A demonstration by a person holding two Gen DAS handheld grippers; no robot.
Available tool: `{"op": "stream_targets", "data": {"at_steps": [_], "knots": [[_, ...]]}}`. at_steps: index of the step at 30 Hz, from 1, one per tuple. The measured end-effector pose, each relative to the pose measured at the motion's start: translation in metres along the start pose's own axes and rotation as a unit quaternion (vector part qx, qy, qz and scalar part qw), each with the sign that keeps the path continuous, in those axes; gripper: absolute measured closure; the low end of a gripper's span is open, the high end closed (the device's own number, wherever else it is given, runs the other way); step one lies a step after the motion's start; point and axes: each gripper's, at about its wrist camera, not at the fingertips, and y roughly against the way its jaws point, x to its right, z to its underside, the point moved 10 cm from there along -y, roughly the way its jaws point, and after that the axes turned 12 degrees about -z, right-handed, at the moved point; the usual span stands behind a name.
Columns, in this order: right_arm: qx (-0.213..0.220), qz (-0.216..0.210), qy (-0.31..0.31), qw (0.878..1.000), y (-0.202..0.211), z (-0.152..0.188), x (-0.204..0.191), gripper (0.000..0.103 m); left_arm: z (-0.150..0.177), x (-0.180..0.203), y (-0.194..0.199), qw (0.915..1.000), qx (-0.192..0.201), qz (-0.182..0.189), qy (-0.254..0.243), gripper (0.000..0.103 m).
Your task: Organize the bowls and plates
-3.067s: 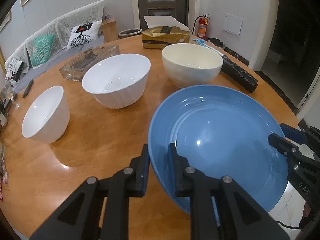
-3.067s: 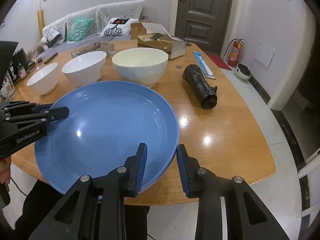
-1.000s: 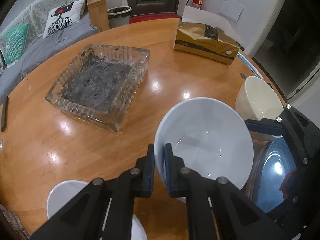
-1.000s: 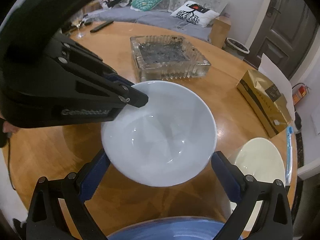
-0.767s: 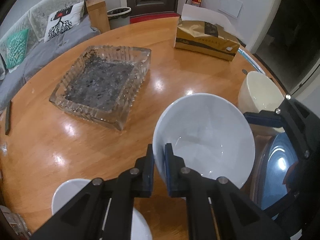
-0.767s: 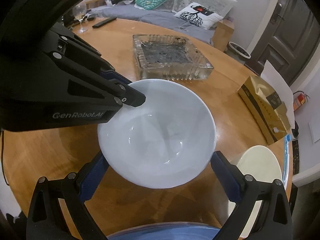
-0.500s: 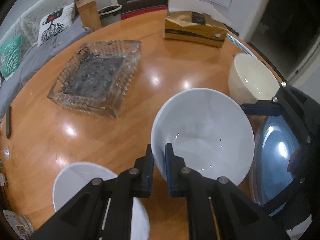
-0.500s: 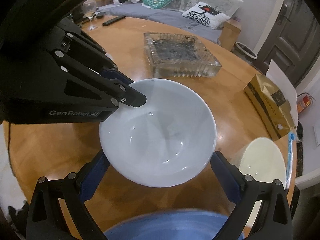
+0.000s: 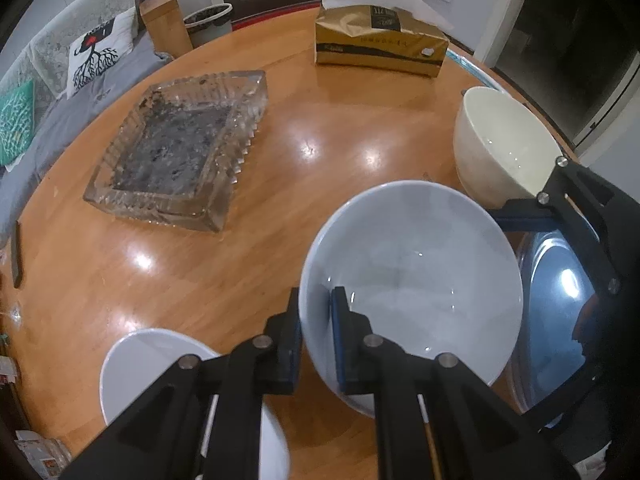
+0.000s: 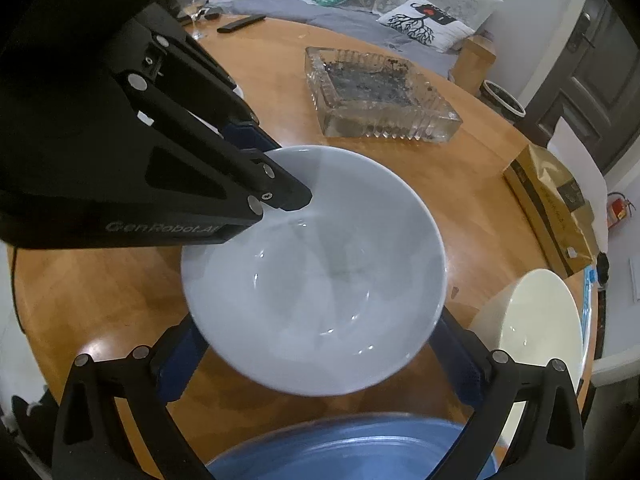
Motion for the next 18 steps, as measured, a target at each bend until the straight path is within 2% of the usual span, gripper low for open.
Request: {"op": "stream_targets", "data": {"at_steps": [4, 9, 14, 18], "knots": [[-0.007, -0.007, -0.002, 1.000, -0.008, -0.001, 0.003, 0.003, -0.001, 0.001, -0.002, 1.0000, -0.001, -0.002, -0.004, 0.093], [0.005, -0.011, -0.002, 1.000, -0.009, -0.002, 0.004, 0.003, 0.000, 0.000, -0.001, 1.0000, -0.002, 0.007, 0.004, 0.093], [0.042, 0.000, 0.010, 0.999, 0.008, -0.006, 0.001, 0.003, -0.003, -0.001, 0.012, 0.9999, 0.014, 0.003, 0.007, 0.092], [0.056, -0.007, 0.001, 0.998, 0.024, -0.010, 0.003, 0.003, -0.013, -0.001, 0.033, 0.9995, 0.031, -0.007, 0.005, 0.092]]}}
